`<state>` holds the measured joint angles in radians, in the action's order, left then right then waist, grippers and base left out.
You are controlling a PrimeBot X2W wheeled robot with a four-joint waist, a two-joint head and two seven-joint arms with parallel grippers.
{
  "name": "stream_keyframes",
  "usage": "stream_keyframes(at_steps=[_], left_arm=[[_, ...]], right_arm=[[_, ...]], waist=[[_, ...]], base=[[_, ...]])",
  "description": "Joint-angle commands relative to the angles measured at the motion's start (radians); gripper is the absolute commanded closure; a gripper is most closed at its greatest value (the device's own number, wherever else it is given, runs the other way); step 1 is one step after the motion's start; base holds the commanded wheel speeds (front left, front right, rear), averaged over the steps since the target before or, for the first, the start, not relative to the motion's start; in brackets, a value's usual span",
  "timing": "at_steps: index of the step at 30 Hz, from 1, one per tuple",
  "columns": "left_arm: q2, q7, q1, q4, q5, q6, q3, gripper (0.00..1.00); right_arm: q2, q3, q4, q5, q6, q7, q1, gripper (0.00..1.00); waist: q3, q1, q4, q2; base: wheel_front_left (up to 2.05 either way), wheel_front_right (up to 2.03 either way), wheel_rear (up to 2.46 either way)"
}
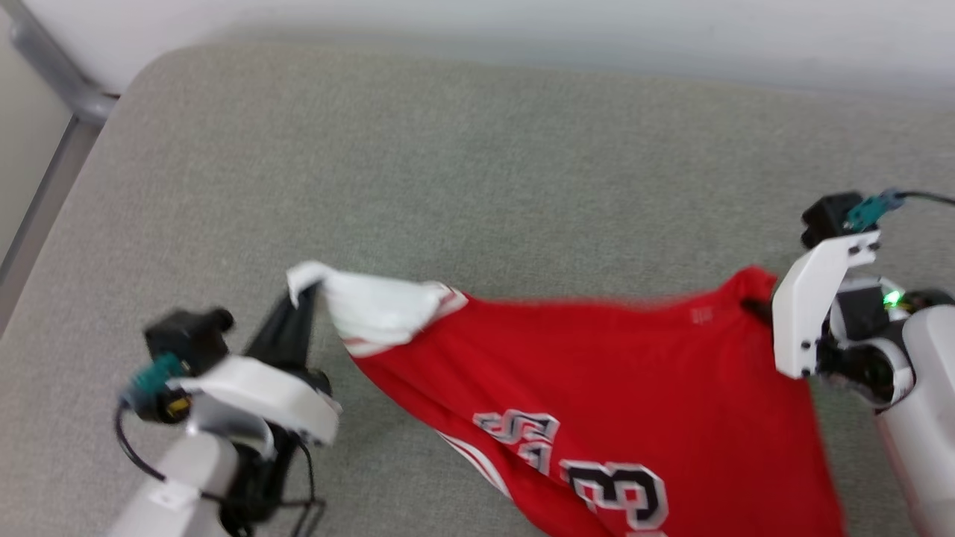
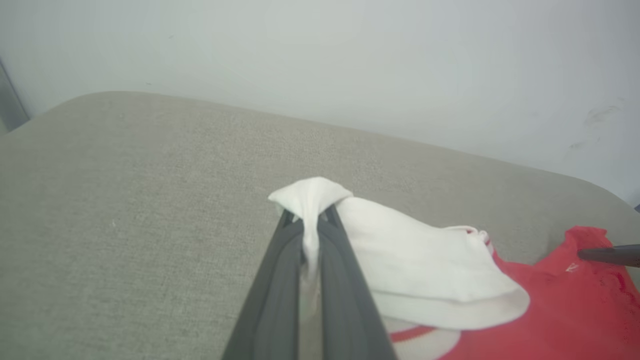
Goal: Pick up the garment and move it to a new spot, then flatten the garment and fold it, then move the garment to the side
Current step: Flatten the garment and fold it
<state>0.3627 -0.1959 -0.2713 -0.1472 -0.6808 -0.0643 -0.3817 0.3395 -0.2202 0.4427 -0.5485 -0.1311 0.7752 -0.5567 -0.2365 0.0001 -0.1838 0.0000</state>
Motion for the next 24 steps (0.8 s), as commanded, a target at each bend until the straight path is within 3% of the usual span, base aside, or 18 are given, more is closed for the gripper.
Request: stream_keyframes(at_steps=[1, 8, 12, 24], left_arm=[[0.012, 0.014, -0.037, 0.002, -0.010, 0.003, 0.015, 1.00], [0.085, 0.106, -0.272, -0.031, -0.027, 0.036, 0.068, 1.00], [0.096, 0.150, -0.469, -0.096, -0.020, 0.057, 0.077, 1.00], [0.101, 0.094, -1.018, -0.417, 0.039, 0.126, 0.096, 1.00]], right_arm=[[0.004, 0.011, -0.009, 0.020, 0.001, -0.037, -0.031, 1.00], [-0.038, 0.095, 0.033, 0.108, 0.001, -0.180, -0.180, 1.00], [-0.058, 0.157, 0.065, 0.170, 0.001, -0.251, -0.305, 1.00], [-0.081, 0.269, 0.132, 0.335, 0.001, -0.443, -0.716, 1.00]], waist=[[0.041, -0.0001, 0.030, 0.0000], [0.066, -0.0001, 0.090, 0.0000], [0.040, -0.0001, 0.104, 0.0000], [-0.093, -0.0001, 0.147, 0.0000]], base=[[0.00, 0.00, 0.00], [0.00, 0.00, 0.00], [0.00, 0.00, 0.00], [0.00, 0.00, 0.00]])
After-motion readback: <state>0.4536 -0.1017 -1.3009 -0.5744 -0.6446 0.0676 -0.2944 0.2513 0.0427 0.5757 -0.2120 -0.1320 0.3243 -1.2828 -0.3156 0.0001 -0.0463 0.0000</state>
